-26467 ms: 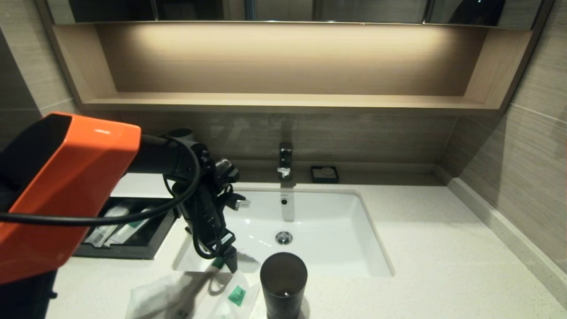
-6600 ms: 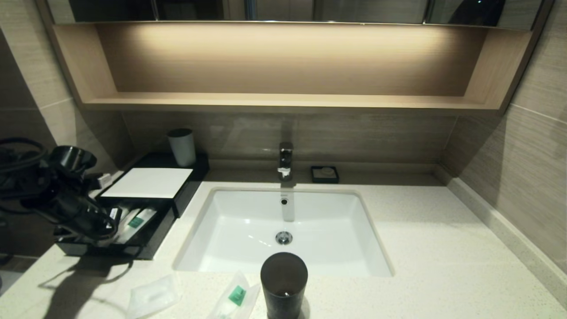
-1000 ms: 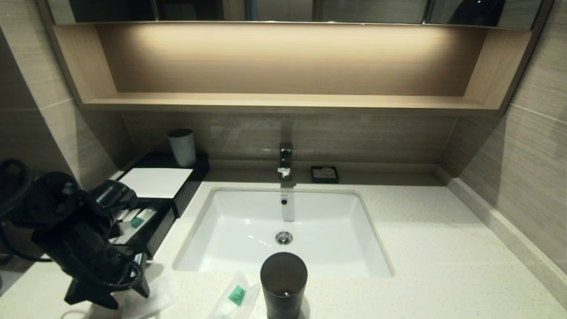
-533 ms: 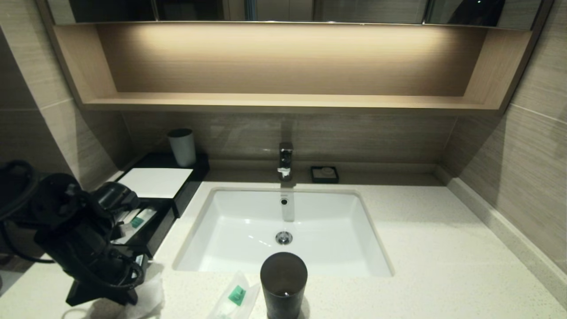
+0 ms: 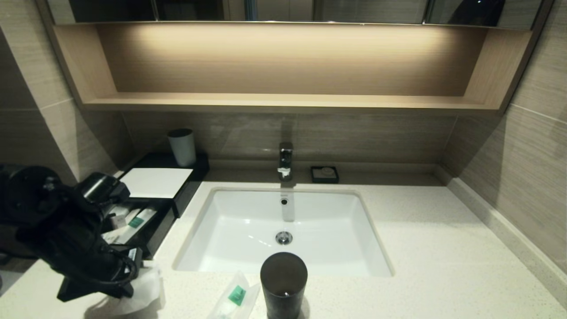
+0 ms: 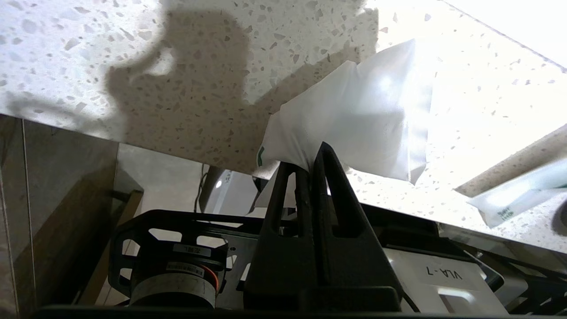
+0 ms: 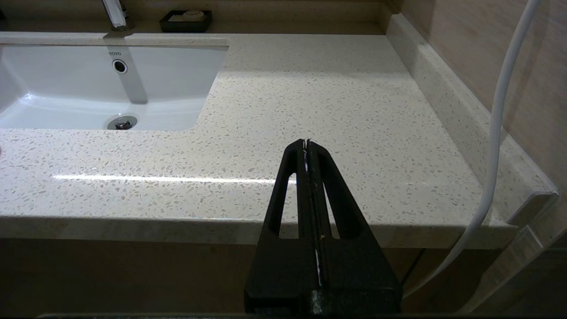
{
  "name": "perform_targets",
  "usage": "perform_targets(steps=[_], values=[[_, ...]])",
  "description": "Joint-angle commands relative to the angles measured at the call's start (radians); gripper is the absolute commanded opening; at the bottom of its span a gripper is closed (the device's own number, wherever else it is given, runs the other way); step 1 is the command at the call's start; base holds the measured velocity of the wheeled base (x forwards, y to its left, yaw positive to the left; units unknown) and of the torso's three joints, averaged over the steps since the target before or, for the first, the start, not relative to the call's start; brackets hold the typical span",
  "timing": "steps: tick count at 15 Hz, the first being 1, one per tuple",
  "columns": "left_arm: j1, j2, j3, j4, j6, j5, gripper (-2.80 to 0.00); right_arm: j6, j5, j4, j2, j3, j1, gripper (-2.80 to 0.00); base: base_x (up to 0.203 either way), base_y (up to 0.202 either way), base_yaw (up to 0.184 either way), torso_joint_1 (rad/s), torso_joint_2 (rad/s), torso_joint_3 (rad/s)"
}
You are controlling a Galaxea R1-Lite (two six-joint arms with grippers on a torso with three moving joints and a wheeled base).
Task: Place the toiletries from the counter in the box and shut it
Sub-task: Pick up the bathroom toiletry
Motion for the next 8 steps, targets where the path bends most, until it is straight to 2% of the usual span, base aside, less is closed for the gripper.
perform_targets(steps=[1,5,8], values=[[0.000,-0.093,-0.011,0.010,-0.002,0.001,-2.80,0.000,0.000,0.000,0.000,0.002,0.000,-2.80,0.000,0.000,0.000,0.000,0.00,0.000],[0.011,-0.129,-0.087,0.010,-0.005,-0.003,-2.80,0.000,0.000,0.000,0.000,0.002,0.000,-2.80,0.000,0.000,0.000,0.000,0.00,0.000],[0.018,-0.089,-0.137,0.002,-0.034,-0.002,-2.80,0.000,0.000,0.000,0.000,0.002,0.000,-2.80,0.000,0.000,0.000,0.000,0.00,0.000]])
